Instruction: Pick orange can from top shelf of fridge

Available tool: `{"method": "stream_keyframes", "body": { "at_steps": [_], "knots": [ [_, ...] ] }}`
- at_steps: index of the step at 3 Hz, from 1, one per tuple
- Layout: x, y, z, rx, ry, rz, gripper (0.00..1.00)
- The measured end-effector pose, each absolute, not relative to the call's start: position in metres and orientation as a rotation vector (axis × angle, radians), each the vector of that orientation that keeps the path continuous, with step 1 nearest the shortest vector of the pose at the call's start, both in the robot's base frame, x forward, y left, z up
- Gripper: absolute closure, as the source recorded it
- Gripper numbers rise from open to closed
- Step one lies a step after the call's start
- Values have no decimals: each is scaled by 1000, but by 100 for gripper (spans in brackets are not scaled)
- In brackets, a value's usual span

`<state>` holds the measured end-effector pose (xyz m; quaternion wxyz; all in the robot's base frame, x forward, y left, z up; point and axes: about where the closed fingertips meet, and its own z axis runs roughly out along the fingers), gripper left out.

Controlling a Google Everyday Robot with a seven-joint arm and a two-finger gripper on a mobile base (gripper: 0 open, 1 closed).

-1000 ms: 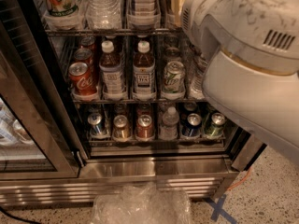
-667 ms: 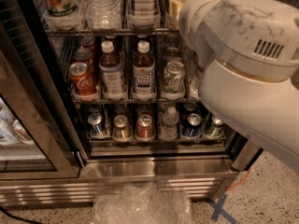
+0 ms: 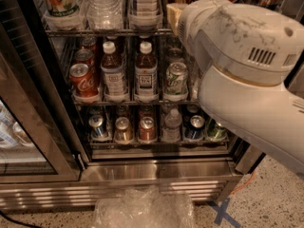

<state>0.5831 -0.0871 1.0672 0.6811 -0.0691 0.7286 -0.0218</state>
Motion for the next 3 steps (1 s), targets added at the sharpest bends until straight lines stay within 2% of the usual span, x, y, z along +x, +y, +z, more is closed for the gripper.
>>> {"method": "stream_keyframes", "body": {
  "at_steps": [3],
  "knots": [
    [601,-87,1077,-157,1599,-51,31]
  ]
}}
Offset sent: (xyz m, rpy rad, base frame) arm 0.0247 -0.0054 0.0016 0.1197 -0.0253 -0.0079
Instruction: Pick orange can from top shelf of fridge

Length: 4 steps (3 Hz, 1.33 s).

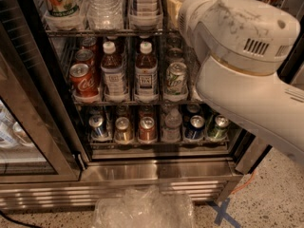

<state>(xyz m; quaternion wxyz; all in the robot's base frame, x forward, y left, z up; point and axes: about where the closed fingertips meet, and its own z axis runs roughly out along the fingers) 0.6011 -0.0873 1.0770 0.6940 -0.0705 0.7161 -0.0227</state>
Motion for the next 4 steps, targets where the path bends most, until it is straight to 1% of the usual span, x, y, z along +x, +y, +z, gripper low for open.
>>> {"method": "stream_keyframes", "body": {
  "at_steps": [4],
  "knots": [
    [633,-78,1075,-142,1594,5,31]
  ]
}}
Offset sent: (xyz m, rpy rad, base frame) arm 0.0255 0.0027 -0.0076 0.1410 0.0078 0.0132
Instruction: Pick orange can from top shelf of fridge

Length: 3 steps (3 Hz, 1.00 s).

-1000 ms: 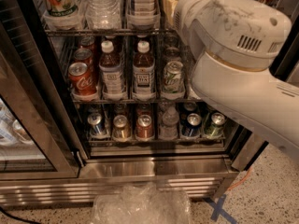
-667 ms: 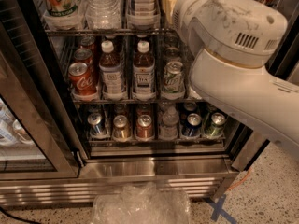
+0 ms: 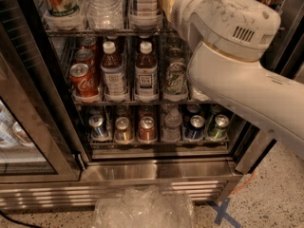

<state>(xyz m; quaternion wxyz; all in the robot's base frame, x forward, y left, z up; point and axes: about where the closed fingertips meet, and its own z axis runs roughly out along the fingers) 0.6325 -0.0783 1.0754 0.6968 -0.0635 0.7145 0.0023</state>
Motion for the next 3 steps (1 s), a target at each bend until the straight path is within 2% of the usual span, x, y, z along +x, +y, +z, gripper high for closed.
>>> {"method": "stream_keyframes", "body": {
  "at_steps": [1,3],
  "knots": [
    [640,-83,1073,-117,1595,4,47],
    [639,-82,1076,-145,1590,-21,93]
  ]
}}
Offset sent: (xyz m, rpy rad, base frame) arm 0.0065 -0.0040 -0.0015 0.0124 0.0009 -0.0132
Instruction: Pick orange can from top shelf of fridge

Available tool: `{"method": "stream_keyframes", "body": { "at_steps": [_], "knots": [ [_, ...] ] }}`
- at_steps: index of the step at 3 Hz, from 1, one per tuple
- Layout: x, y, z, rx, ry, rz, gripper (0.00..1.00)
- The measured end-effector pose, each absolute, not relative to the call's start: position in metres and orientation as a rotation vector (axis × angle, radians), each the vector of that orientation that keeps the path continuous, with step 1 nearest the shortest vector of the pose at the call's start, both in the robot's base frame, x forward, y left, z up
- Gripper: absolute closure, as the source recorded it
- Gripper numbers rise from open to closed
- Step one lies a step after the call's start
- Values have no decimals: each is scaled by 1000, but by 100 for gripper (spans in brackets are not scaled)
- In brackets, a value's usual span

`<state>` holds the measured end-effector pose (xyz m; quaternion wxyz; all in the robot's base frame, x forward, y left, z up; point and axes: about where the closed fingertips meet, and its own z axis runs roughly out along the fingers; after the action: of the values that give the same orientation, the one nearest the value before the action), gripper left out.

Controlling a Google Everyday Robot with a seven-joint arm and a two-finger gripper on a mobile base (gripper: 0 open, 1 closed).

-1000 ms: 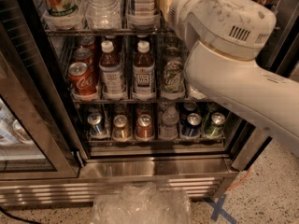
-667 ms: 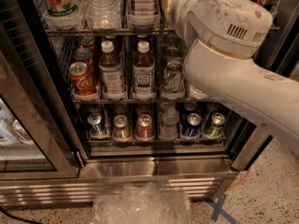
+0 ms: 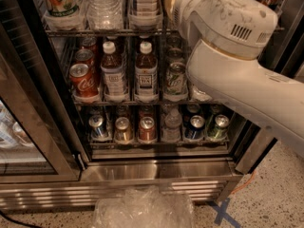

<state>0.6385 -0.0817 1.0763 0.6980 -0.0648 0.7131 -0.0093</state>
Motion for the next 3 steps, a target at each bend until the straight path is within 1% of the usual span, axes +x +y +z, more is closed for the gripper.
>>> {"method": "stream_keyframes", "body": {
  "at_steps": [1,3],
  "knots": [
    [632,-79,1090,-171,1569,-26,100],
    [603,-65,1134,-266,1501,-6,100]
  ]
}}
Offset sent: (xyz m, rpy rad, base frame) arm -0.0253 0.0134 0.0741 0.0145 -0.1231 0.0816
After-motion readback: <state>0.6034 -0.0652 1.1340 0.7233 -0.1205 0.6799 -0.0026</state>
